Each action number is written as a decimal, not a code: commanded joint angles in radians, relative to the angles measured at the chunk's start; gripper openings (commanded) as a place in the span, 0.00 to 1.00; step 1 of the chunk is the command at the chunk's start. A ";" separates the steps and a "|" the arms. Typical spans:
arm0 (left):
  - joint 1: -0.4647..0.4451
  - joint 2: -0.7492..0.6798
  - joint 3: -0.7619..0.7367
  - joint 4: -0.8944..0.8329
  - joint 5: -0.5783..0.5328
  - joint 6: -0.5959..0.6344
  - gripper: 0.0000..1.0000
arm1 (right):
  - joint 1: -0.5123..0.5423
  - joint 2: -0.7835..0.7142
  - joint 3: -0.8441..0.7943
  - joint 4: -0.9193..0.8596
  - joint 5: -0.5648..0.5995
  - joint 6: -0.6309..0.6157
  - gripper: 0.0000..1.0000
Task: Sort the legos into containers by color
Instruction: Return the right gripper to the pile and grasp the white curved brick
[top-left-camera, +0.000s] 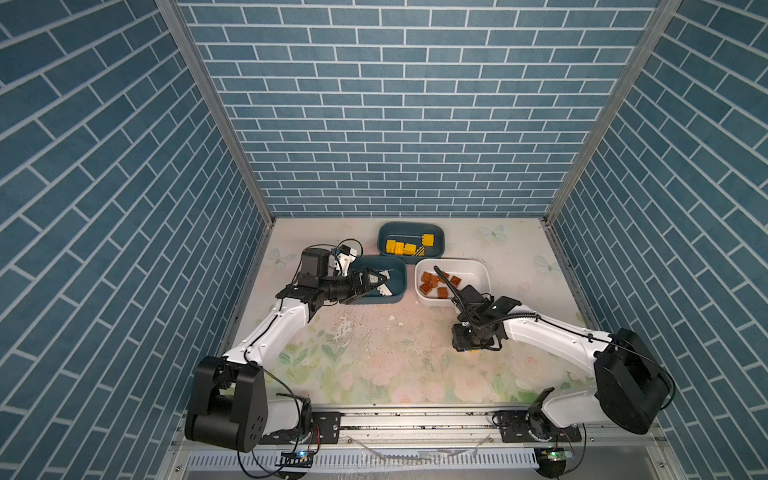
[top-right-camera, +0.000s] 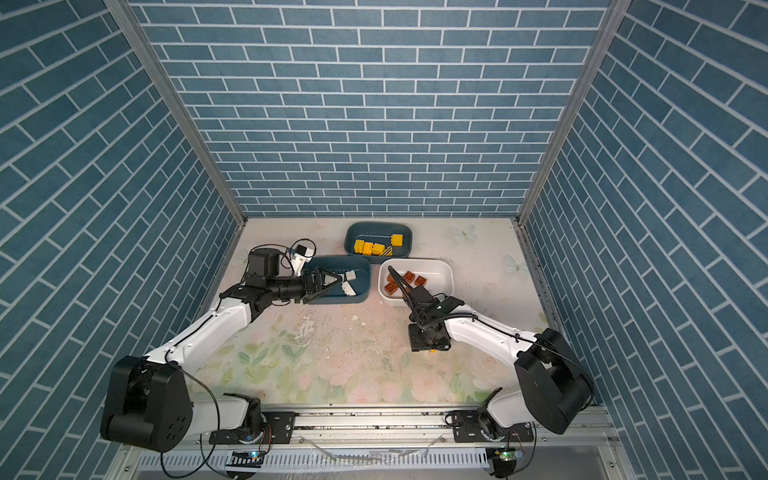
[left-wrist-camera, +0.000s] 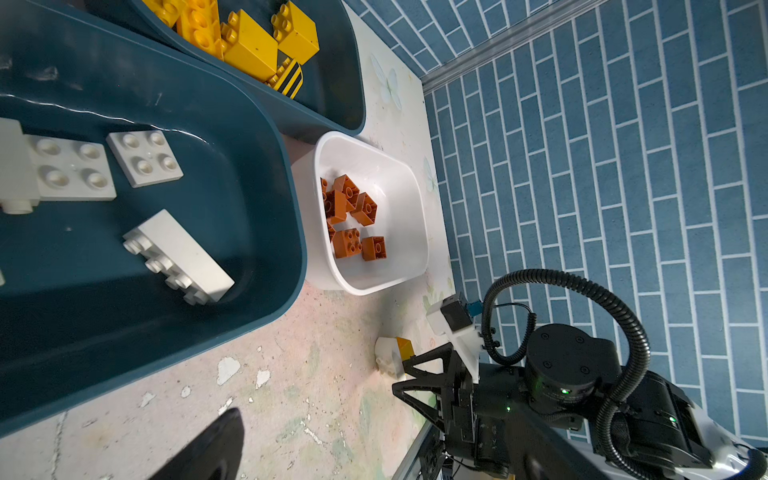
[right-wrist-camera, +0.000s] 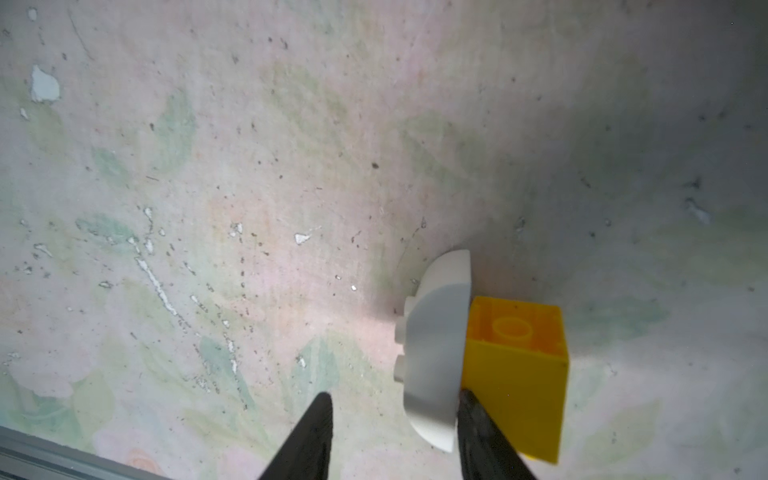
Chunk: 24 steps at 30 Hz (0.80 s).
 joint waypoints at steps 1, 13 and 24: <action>-0.006 -0.020 -0.008 -0.008 0.000 0.009 1.00 | 0.010 0.027 -0.006 -0.007 0.005 0.035 0.49; -0.007 -0.019 -0.006 -0.011 0.001 0.010 0.99 | 0.013 0.071 0.001 -0.020 0.099 0.021 0.48; -0.012 -0.030 -0.013 -0.011 -0.005 0.009 1.00 | 0.014 0.162 0.037 0.040 0.153 0.029 0.39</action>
